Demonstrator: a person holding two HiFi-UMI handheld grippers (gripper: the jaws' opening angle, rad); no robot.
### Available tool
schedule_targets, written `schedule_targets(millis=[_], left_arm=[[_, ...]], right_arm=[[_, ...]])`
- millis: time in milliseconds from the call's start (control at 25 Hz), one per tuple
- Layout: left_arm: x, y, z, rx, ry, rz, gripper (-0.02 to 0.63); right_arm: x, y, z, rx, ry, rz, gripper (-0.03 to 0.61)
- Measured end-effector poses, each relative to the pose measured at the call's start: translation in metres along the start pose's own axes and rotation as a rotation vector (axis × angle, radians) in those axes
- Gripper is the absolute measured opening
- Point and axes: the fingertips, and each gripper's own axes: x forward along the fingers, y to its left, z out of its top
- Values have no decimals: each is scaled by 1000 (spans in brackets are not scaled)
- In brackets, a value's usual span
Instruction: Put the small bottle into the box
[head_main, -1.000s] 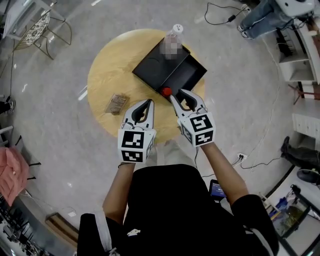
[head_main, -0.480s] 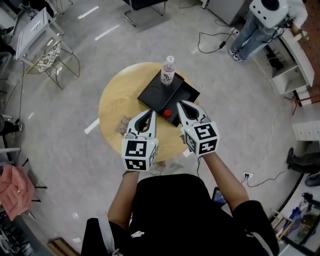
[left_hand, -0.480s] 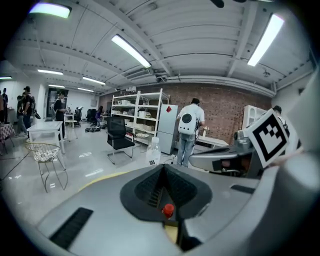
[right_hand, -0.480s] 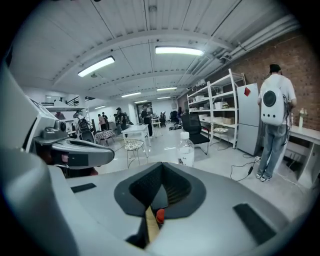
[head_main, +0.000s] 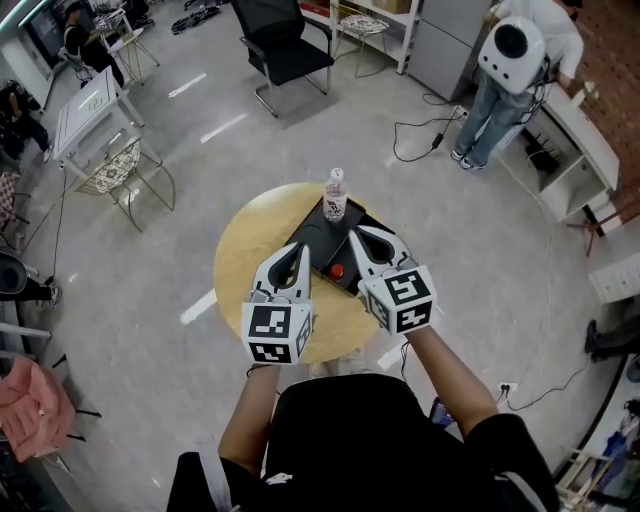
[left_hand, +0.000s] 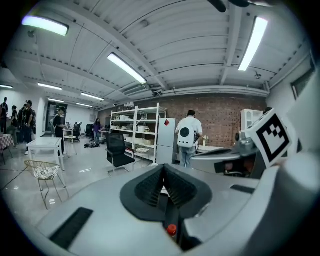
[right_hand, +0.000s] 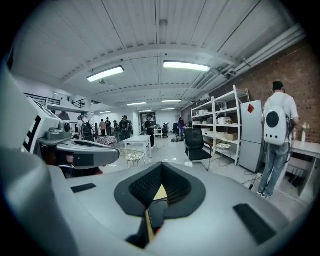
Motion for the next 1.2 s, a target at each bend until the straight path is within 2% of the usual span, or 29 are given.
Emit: schedule_targets(millis=[560, 1200], left_arm=[[-16, -10, 59, 64, -109, -9, 11], [-18, -27, 73, 78, -133, -15, 11]], right_arm=[[-27, 1, 62, -36, -137, -18, 2], [-41, -5, 72, -44, -177, -35, 2]])
